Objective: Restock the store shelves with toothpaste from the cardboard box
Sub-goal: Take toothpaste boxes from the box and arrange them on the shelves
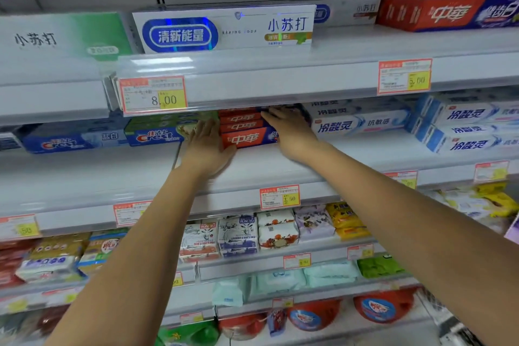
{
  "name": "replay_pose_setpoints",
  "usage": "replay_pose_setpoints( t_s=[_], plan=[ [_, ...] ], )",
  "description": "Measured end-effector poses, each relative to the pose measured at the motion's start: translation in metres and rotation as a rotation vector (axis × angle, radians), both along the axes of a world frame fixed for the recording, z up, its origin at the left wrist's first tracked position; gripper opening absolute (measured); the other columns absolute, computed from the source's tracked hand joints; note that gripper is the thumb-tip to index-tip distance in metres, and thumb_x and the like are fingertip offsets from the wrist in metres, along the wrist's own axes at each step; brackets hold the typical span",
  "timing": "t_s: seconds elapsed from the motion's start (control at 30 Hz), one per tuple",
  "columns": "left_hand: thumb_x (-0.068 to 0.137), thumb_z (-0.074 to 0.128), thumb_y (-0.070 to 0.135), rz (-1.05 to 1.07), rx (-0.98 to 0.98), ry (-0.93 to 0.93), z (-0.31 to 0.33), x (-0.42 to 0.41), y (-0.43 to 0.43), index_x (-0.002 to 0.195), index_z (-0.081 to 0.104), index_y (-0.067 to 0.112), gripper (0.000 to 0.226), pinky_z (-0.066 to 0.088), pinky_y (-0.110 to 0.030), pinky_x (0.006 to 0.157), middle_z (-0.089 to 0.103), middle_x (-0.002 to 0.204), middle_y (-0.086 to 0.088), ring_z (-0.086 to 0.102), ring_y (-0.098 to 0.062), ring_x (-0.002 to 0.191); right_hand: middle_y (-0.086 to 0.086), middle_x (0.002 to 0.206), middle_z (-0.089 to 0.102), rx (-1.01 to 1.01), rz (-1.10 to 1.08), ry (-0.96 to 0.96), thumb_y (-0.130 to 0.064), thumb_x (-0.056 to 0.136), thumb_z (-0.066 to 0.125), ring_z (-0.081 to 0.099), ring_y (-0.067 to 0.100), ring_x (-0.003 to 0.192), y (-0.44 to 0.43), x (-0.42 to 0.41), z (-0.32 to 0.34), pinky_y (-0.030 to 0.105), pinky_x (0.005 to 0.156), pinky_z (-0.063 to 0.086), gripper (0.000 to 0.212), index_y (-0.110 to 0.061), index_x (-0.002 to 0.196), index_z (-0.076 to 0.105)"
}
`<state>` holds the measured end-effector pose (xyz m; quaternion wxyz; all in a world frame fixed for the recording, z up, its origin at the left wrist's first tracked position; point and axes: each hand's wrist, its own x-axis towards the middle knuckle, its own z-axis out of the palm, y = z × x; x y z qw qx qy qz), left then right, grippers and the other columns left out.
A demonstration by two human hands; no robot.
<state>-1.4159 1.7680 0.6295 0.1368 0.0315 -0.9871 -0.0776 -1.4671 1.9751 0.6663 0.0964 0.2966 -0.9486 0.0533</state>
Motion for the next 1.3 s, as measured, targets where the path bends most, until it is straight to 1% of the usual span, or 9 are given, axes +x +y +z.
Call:
replay_pose_setpoints(
  t_s=[0.2,0.27,0.43,0.57,0.67,0.73,0.8,1.07,1.3],
  plan=[
    [0.090,0.016,0.059,0.029,0.037,-0.001,-0.002,-0.002,-0.001,0.151,0.018,0.016,0.075,0.012,-0.049,0.118,0.018,0.158,-0.011,0.010,-0.031,0.146,0.004,0.160,0.009,-0.016,-0.052,0.037,-0.006,0.095,0.044,0.008,0.027,0.146,-0.003,0.001,-0.009,0.044,0.119,0.004,0.067,-0.017,0.153,0.011],
    [0.097,0.026,0.049,0.036,0.013,0.011,-0.001,-0.001,0.000,0.151,0.018,0.016,0.063,0.012,-0.050,0.118,0.017,0.158,-0.011,0.009,-0.034,0.146,0.004,0.160,0.011,-0.031,-0.055,0.057,-0.007,0.095,0.046,0.010,0.027,0.146,-0.003,0.000,-0.011,0.045,0.119,0.005,0.067,-0.017,0.152,0.013],
    [0.100,0.030,0.041,0.084,-0.018,0.002,0.009,0.007,0.010,0.152,0.017,0.015,0.059,0.009,-0.049,0.117,0.014,0.158,-0.010,0.008,-0.035,0.145,0.005,0.159,0.015,-0.086,-0.023,0.089,-0.006,0.094,0.047,0.014,0.026,0.145,-0.001,-0.002,-0.016,0.040,0.118,0.008,0.065,-0.017,0.151,0.017],
    [0.100,0.030,0.043,0.146,-0.025,-0.013,0.012,0.005,0.017,0.150,0.020,0.010,0.060,0.012,-0.046,0.118,0.018,0.156,-0.015,0.013,-0.037,0.143,0.003,0.158,0.019,-0.155,0.058,0.000,-0.007,0.096,0.047,0.016,0.025,0.145,0.003,-0.007,-0.010,0.035,0.117,0.011,0.061,-0.020,0.150,0.023],
    [0.099,0.032,0.044,0.181,0.006,-0.019,0.012,0.004,0.022,0.149,0.021,0.007,0.063,0.015,-0.046,0.117,0.019,0.155,-0.015,0.014,-0.037,0.141,0.005,0.156,0.025,-0.138,0.032,0.000,-0.024,0.096,0.052,0.019,0.026,0.143,0.007,-0.016,-0.007,0.038,0.117,0.014,0.058,-0.023,0.149,0.028],
    [0.099,0.033,0.045,0.184,0.019,-0.014,0.011,0.005,0.022,0.149,0.022,0.007,0.063,0.016,-0.047,0.116,0.018,0.155,-0.015,0.013,-0.037,0.142,0.011,0.156,0.020,-0.107,-0.068,0.014,-0.043,0.093,0.053,0.013,0.032,0.144,0.011,-0.017,-0.008,0.041,0.118,0.011,0.064,-0.027,0.149,0.026],
    [0.099,0.033,0.044,0.182,0.034,-0.015,0.010,0.005,0.021,0.149,0.022,0.009,0.062,0.016,-0.047,0.117,0.018,0.155,-0.014,0.012,-0.037,0.142,0.016,0.157,0.012,-0.066,-0.122,0.011,-0.052,0.091,0.050,0.007,0.036,0.145,0.013,-0.016,-0.010,0.042,0.118,0.006,0.069,-0.030,0.150,0.020],
    [0.101,0.032,0.038,0.160,0.089,0.008,0.012,0.008,0.023,0.151,0.018,0.009,0.059,0.013,-0.044,0.117,0.017,0.156,-0.017,0.009,-0.035,0.144,0.016,0.158,0.011,0.007,-0.088,-0.021,-0.053,0.095,0.042,0.007,0.033,0.146,0.014,-0.013,-0.004,0.040,0.118,0.007,0.067,-0.031,0.152,0.014],
    [0.103,0.028,0.034,0.186,0.124,-0.005,0.010,0.006,0.026,0.151,0.019,0.015,0.053,0.012,-0.043,0.117,0.014,0.158,-0.012,0.007,-0.033,0.145,0.017,0.158,0.011,0.039,-0.101,0.000,-0.052,0.098,0.035,0.006,0.033,0.146,0.011,-0.016,-0.008,0.040,0.118,0.005,0.063,-0.031,0.152,0.010]
  ],
)
